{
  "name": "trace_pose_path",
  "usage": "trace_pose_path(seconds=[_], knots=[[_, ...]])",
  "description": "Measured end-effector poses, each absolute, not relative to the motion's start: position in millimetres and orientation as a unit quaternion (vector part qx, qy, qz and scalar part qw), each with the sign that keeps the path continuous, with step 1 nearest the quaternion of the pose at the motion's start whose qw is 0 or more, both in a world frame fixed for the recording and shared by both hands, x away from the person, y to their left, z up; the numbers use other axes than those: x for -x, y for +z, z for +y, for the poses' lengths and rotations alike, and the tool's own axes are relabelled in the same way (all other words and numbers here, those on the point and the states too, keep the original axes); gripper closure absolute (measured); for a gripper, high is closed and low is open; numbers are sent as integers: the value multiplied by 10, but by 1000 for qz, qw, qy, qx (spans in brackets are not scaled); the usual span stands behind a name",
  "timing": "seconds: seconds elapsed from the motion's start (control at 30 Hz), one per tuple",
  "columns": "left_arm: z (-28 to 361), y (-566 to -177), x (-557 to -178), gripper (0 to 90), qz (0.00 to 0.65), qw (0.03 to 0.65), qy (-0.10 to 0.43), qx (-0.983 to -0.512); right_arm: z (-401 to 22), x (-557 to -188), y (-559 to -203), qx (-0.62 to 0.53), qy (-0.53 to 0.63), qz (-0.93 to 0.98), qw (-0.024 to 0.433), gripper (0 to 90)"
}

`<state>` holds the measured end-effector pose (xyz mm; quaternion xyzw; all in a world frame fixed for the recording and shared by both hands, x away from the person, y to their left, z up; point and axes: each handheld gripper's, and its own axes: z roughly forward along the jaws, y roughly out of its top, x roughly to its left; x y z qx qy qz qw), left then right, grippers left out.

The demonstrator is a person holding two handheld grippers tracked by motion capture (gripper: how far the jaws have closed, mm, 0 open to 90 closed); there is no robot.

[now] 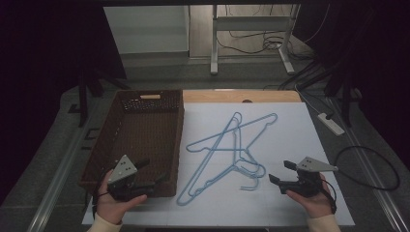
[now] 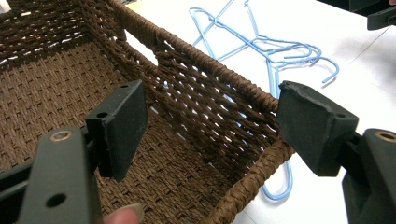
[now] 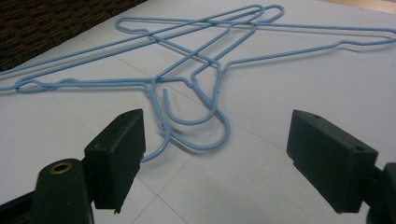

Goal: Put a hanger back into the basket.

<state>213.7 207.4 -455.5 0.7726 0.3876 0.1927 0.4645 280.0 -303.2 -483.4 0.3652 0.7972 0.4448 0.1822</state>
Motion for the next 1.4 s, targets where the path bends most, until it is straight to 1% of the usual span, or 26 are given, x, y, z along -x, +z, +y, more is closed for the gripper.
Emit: trace_pose_path(seconds=[0.9, 1.17, 1.23, 1.4], knots=[[2107, -4549, -2142, 256, 387, 465, 191, -773, -2980, -2799, -4841, -358, 428, 811, 176, 263], [2076, -4564, -2144, 255, 384, 459, 187, -779, -2828, -2840, -4728, -337, 408, 834, 157, 275], [2083, -4558, -2142, 256, 384, 461, 187, -778, -2727, -2864, -4676, -323, 390, 849, 149, 296], [2093, -4552, -2140, 256, 385, 463, 187, -777, -2547, -2912, -4600, -306, 367, 867, 142, 313]])
